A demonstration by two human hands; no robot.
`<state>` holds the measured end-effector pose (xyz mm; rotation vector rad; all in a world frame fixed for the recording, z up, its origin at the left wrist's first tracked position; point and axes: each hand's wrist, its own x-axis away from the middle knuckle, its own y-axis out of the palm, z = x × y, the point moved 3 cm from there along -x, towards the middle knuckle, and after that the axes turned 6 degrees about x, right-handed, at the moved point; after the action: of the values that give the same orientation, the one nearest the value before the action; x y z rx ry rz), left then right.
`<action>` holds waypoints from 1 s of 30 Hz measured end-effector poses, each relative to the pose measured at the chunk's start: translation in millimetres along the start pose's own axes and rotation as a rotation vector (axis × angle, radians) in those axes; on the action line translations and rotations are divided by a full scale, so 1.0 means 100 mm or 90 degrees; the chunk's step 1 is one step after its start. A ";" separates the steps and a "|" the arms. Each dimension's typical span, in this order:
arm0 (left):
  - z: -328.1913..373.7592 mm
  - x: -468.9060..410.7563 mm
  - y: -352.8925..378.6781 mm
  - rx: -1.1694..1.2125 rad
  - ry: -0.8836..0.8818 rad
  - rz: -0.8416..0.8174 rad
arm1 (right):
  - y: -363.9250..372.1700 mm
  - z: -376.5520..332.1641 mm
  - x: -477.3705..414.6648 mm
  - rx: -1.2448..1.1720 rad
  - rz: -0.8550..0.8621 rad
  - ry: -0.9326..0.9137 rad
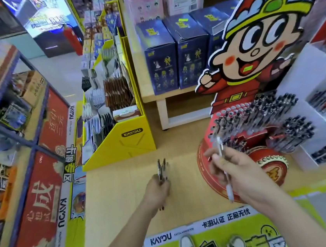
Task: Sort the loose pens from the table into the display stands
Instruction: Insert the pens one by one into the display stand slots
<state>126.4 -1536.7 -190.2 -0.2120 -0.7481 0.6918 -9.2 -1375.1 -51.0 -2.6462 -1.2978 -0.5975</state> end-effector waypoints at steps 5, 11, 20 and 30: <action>0.74 0.71 -0.08 0.363 0.149 -0.160 | 0.25 0.05 -0.04 0.020 0.023 0.014; 1.28 1.16 -0.11 0.377 0.260 -0.180 | 0.32 -0.20 -0.01 -0.019 0.037 -0.037; 1.58 1.33 -0.15 0.378 0.294 -0.187 | 0.13 -0.36 0.13 -0.219 0.071 -0.097; 2.03 1.47 0.19 0.304 0.396 -0.361 | -0.20 -0.54 0.43 -0.223 0.164 -0.192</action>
<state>54.8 -1439.2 30.4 0.2178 -0.0170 0.2164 -16.8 -1347.5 14.6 -3.2281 -0.9560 -0.4328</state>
